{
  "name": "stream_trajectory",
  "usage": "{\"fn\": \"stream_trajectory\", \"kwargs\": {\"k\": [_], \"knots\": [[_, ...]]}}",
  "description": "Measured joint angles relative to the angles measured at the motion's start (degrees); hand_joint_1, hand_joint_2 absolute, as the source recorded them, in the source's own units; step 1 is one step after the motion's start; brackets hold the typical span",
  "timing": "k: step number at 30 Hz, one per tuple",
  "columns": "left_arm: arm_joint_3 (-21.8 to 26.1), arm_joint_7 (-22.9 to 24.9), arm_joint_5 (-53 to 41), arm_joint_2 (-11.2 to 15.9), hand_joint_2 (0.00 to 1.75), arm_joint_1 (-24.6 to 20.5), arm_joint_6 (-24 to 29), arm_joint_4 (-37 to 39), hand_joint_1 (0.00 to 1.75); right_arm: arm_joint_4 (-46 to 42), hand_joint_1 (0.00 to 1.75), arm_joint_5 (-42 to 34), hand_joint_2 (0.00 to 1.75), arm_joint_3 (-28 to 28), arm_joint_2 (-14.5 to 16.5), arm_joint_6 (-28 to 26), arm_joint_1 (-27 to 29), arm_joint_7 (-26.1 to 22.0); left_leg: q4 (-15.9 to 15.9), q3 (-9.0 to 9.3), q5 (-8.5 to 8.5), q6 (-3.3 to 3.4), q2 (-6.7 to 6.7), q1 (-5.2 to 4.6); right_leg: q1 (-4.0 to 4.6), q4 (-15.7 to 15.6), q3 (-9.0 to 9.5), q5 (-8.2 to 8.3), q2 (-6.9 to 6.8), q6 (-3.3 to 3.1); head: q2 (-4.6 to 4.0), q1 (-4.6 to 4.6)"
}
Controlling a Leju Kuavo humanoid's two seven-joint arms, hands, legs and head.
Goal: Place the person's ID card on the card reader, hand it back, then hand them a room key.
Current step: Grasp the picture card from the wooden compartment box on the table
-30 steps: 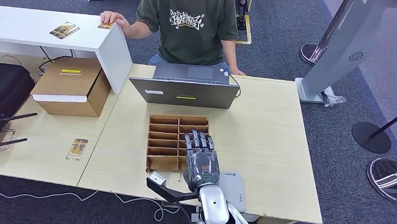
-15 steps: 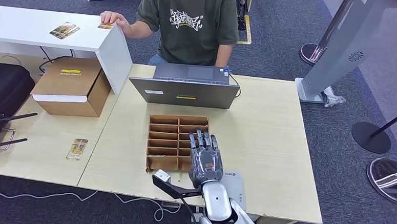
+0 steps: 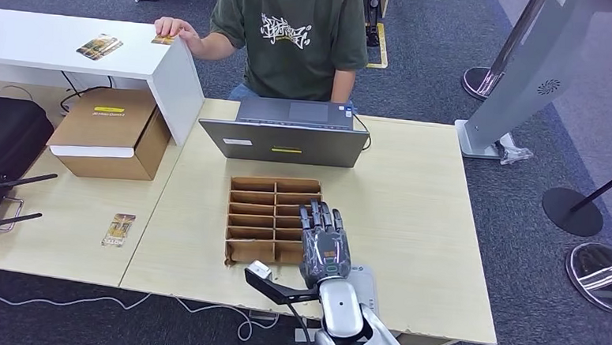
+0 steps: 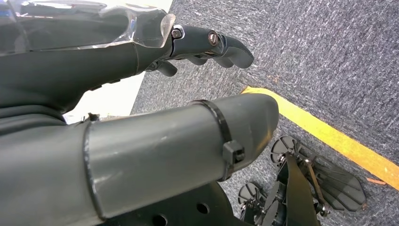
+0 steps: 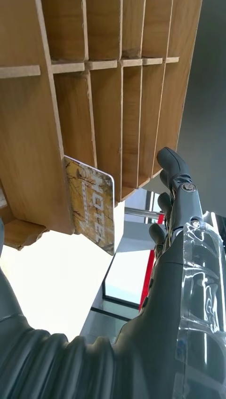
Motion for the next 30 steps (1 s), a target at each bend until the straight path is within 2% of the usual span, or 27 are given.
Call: {"fn": "stream_trajectory", "kwargs": {"k": [9,30], "knots": [[0.0,-0.14,-0.41,0.28,0.0,0.06,-0.23,0.0,0.0,-0.21,0.0,0.18,1.75,-2.12,-2.07,-1.48,0.07,1.93,0.01,0.0,0.0,0.0,0.0,-0.01,-0.01,0.0,0.0,0.02,0.0,0.0,0.0,0.0],[0.0,-0.35,-0.22,0.98,0.0,0.12,-0.72,0.0,0.0,-7.07,0.0,0.24,1.75,-3.77,-5.25,-0.95,1.3,2.03,0.01,0.0,0.0,0.0,0.0,-0.01,0.0,0.0,0.0,0.03,0.0,-0.01,0.0,-0.01]]}}
